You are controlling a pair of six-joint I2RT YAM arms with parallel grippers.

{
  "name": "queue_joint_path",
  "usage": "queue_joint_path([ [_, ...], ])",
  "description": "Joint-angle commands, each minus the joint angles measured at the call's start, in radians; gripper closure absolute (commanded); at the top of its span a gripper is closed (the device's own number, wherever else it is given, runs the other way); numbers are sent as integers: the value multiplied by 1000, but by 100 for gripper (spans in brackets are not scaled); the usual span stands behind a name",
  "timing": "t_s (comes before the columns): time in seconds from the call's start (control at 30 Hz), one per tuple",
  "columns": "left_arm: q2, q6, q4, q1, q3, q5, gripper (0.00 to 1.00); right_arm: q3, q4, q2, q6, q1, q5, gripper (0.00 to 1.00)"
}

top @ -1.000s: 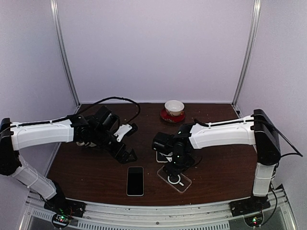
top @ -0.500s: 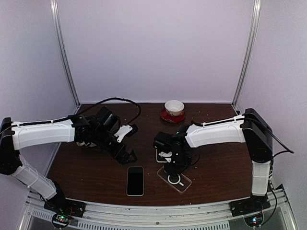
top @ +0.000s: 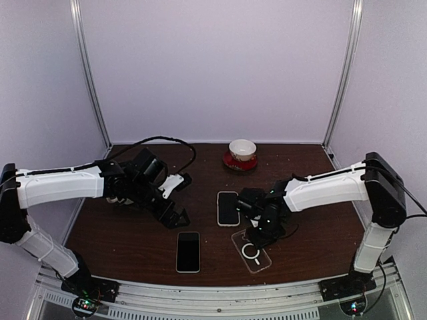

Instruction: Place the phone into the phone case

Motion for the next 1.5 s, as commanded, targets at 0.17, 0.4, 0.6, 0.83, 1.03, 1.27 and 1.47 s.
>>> queue_joint_path([
  [0.17,16,10,4,7,12,1,2,-225,77,-251,389,23,139,100],
  [0.4,9,13,1,7,12,-10,3,-210,74,-180,383,6,128,100],
  [0.6,1,16,-2,7,14,-13,2,-210,13,-197,375,9,116,99],
  [0.83,5,15,-2,7,15,-9,3,-179,-29,-196,341,17,98,93],
  [1.03,-4,18,-3,7,16,-22,2,-50,-189,-182,325,39,206,49],
  [1.27,-85,-46,11,49,-8,-272,2,298,-220,-45,377,274,376,1],
  [1.47,-98,-166,3,176,-26,-390,2,780,-256,327,342,413,455,0],
])
